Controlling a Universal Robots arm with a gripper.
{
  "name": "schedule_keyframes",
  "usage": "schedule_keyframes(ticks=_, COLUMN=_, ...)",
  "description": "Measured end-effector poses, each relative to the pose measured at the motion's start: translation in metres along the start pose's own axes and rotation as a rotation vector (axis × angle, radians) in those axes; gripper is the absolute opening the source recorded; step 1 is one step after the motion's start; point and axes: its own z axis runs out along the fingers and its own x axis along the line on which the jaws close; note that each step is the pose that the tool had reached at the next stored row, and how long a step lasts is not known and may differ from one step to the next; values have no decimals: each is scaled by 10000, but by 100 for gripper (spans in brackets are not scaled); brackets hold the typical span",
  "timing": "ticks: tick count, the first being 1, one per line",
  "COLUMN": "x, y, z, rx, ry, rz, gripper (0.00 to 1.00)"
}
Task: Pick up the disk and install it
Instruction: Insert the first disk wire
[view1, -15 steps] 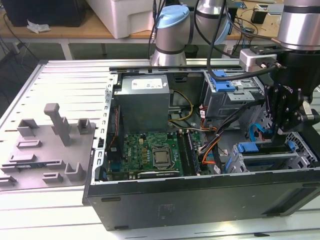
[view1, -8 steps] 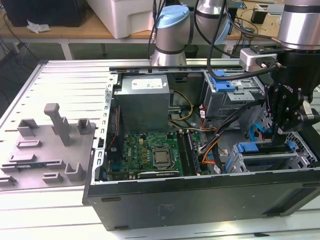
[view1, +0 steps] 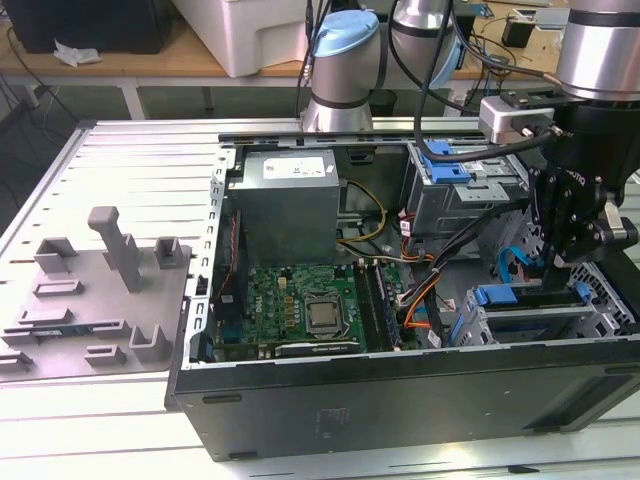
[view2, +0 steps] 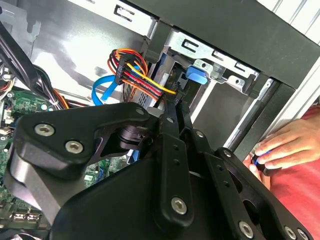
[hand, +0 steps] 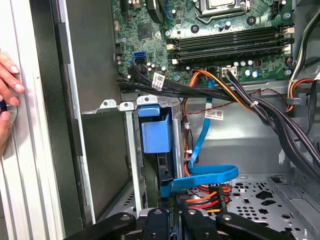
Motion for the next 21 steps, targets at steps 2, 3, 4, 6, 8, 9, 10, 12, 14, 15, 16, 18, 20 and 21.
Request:
schedule_keyframes(ticks=2, x=1, y=0, z=0, rx=0, ry=2, rz=0, gripper=17)
schedule_keyframes(ticks=3, x=0, y=0, z=3, rx=0, ry=1, rz=0, gripper=17)
schedule_keyframes(ticks=4, x=0, y=1, z=4, rx=0, ry=1, rz=0, gripper=17)
schedule_keyframes(ticks=6, x=1, y=1, z=7, rx=0, ry=1, rz=0, gripper=17)
schedule_keyframes(ticks=8, x=1, y=1, z=12, rx=0, ry=0, rz=0, gripper=17)
schedule_keyframes(ticks=9, x=1, y=2, z=15, rx=0, ry=1, rz=0, gripper=17)
schedule_keyframes(ticks=10, x=0, y=2, z=19, rx=0, ry=2, rz=0, gripper=17)
schedule_keyframes(ticks=12, x=0, y=2, z=23, rx=0, ry=1, rz=0, gripper=17)
schedule_keyframes(ticks=14, x=-2, y=3, z=29, rx=0, ry=2, rz=0, gripper=17)
schedule_keyframes(ticks=15, x=-2, y=3, z=30, rx=0, ry=2, rz=0, gripper=17)
schedule_keyframes(ticks=16, x=-2, y=4, z=33, rx=0, ry=1, rz=0, gripper=17)
schedule_keyframes(ticks=18, x=-3, y=4, z=37, rx=0, ry=1, rz=0, gripper=17)
schedule_keyframes(ticks=20, x=-4, y=4, z=40, rx=0, ry=2, rz=0, gripper=17)
schedule_keyframes(ticks=21, x=-4, y=5, z=42, rx=0, ry=2, rz=0, gripper=17)
